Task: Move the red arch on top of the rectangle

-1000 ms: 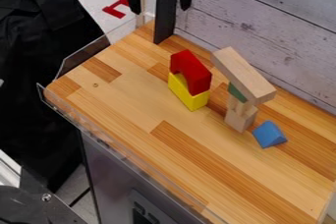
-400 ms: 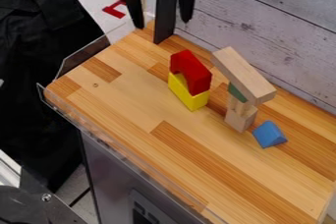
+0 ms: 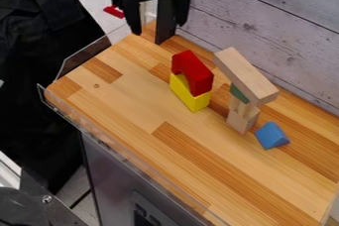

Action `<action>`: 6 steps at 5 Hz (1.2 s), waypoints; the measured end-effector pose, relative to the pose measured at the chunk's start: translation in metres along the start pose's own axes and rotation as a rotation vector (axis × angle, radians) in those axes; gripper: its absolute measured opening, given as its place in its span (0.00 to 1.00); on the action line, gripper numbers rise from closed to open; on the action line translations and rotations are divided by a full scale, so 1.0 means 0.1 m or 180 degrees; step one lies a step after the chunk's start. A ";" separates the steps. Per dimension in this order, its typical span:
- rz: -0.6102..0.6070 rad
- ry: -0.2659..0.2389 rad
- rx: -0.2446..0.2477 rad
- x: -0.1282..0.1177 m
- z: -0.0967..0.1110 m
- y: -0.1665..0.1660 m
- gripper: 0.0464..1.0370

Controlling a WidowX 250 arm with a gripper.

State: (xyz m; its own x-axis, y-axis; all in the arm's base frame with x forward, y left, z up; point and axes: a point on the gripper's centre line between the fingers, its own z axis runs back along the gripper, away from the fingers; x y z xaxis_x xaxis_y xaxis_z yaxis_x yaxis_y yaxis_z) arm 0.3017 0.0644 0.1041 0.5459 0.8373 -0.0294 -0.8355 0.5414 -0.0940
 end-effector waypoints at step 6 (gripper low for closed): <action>0.0152 0.0097 0.0056 0.07 -0.27 -0.17 0.96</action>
State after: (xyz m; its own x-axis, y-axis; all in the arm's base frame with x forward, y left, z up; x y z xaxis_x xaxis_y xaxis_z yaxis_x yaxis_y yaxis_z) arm 0.3220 0.0590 0.0781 0.5069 0.8596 -0.0638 -0.8614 0.5024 -0.0743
